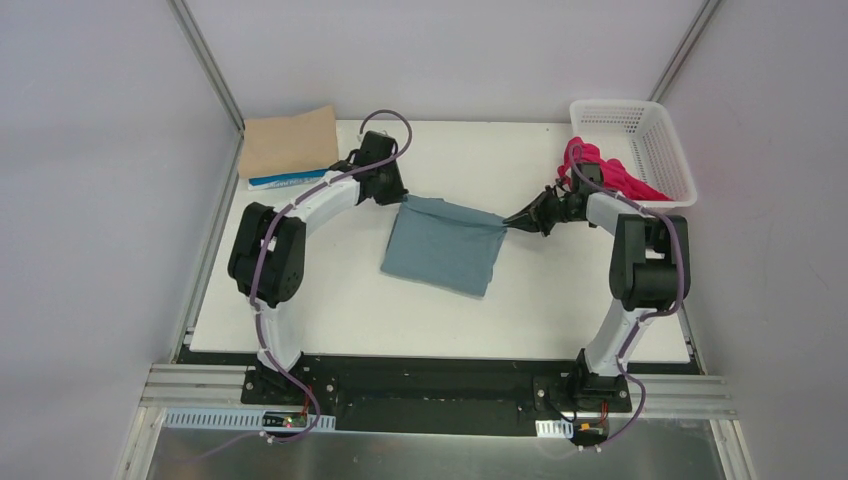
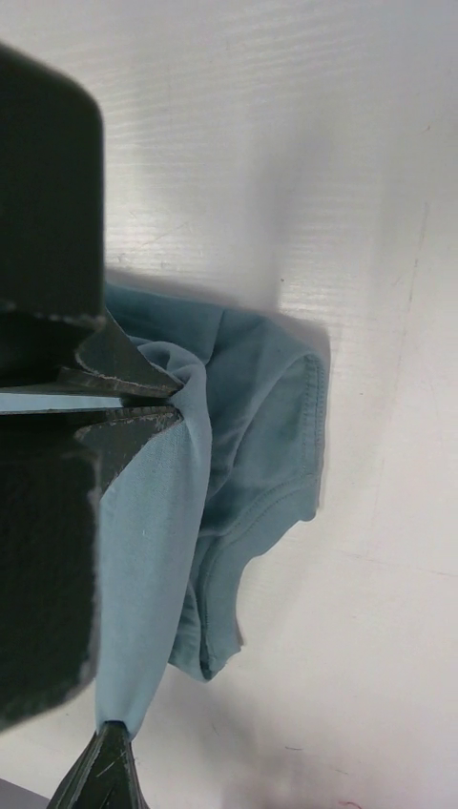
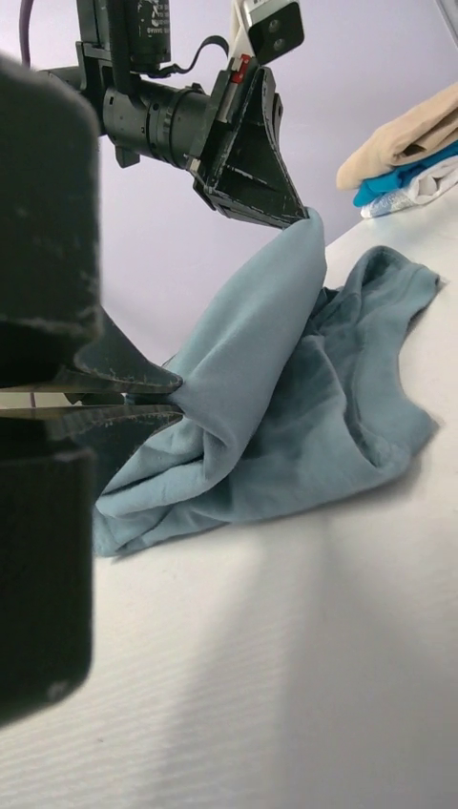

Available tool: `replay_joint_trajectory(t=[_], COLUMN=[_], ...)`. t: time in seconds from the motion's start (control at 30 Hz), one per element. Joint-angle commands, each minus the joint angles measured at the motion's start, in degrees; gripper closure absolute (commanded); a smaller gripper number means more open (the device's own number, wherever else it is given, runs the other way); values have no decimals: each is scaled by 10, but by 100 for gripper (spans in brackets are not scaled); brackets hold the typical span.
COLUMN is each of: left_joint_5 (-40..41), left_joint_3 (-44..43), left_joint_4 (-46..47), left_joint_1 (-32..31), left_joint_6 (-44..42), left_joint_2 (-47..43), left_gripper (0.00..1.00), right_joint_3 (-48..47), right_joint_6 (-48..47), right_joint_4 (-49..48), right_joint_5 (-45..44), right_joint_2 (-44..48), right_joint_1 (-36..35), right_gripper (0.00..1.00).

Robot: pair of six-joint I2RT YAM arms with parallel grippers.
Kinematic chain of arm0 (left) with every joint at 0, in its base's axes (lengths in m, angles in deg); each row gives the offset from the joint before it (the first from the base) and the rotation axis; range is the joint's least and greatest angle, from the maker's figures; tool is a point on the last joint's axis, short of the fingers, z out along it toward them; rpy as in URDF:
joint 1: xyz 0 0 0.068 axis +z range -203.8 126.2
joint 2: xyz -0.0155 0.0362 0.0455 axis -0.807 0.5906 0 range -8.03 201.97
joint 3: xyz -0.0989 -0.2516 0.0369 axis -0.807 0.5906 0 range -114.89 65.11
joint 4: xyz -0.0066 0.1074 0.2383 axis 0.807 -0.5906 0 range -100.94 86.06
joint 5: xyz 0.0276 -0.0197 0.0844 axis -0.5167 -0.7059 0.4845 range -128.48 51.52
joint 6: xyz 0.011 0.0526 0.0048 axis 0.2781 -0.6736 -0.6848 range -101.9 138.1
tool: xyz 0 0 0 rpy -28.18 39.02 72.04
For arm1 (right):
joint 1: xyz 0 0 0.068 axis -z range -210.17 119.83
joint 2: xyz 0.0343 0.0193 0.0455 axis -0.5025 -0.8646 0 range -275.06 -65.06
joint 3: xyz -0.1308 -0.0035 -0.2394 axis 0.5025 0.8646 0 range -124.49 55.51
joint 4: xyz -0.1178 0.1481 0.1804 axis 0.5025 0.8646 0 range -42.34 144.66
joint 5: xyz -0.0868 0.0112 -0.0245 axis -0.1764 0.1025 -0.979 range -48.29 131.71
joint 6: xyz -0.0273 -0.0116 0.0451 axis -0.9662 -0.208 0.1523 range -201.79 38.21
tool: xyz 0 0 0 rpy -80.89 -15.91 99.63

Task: Fold and stack the t-shirts
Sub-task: Fold the long partially folded tshirt into a neat square

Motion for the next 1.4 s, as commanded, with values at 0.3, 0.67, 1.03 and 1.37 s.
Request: replay_joint_trajectory(t=[0.3,0.67,1.03,1.37], left_joint_5=[-29,-263,-292,-272], left_joint_3=[-32,-38,-124,-110], left_joint_4=[9,59,73,61], left_joint_1=[31,23,27,32], left_joint_6=[-17,-6,9,29], left_joint_2=[-5,7,126,182], left_gripper=[30,1,1,1], right_joint_3=[-71,-6,-73,-117], right_joint_6=[-11,21,41,4], right_joint_4=[-6,-73,-114,-74], right_joint_5=[-56,-103,-104,-136], right_joint_2=[3,85,-32,-116], right_joint_1=[8,-93,-102,-74], right_gripper=[22,0,0,1])
